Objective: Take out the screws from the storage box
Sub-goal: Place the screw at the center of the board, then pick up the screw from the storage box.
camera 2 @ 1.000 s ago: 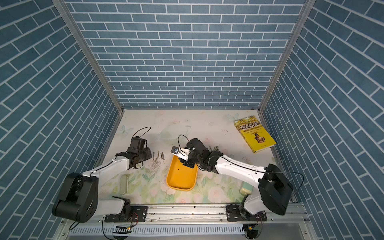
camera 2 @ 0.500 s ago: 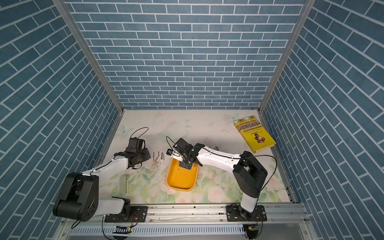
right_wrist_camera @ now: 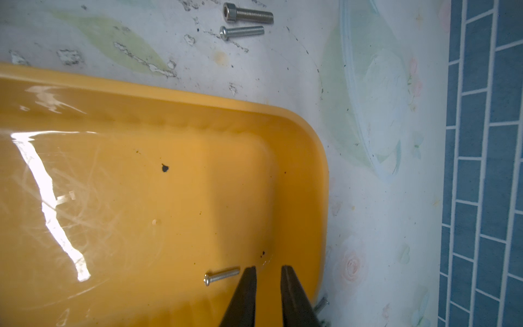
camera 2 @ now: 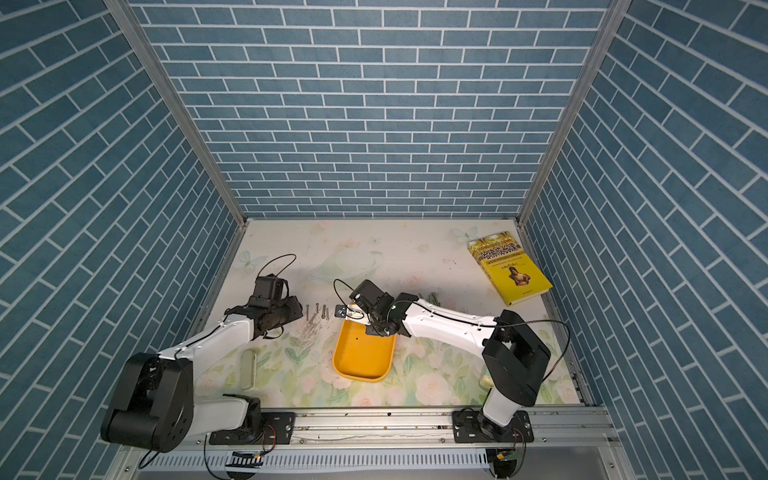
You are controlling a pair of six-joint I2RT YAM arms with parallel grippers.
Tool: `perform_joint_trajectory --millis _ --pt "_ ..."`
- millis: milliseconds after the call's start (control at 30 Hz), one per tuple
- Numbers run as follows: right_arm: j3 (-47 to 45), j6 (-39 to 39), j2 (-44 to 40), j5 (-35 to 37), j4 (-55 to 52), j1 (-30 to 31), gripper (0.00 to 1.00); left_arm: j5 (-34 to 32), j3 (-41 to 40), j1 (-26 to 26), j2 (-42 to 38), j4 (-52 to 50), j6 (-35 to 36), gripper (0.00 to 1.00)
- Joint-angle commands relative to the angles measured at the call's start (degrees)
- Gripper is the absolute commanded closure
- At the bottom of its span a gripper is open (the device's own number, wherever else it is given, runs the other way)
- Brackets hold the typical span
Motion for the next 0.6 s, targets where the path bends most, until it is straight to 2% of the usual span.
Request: perform_joint_trajectory --millis 0,67,100,200,267,467,567 --pt "-1.0 -2.0 -4.7 -1.1 1.9 0.2 0.79 2.9 -0.9 0.3 -2.7 0.8 1.3 0.48" --pt "-2.9 -0.5 -7.7 0.4 6.6 0.2 0.78 6.1 -1.4 -1.0 -5.0 2.8 2.3 0.42" --pt "-4.5 0.5 -9.3 1.6 9.7 0.2 0.77 5.6 -0.8 -3.6 -5.6 3.1 3.0 0.39" --pt "-10.5 3.6 -14.9 4.0 18.1 0.2 0.73 -3.1 4.3 -16.5 -3.8 -1.2 3.8 0.43" --pt "-13.8 5.6 -17.5 5.4 20.6 0.2 0.73 -3.4 5.1 -21.3 -4.7 -0.2 3.7 0.44" --pt "-18.2 11.9 -24.1 9.6 23.9 -3.4 0.74 2.9 7.0 -25.6 -6.4 -0.8 5.0 0.44" --pt "-22.5 14.5 -30.0 10.0 26.9 -5.5 0.69 3.5 7.9 -29.4 -6.0 -1.4 5.1 0.44"
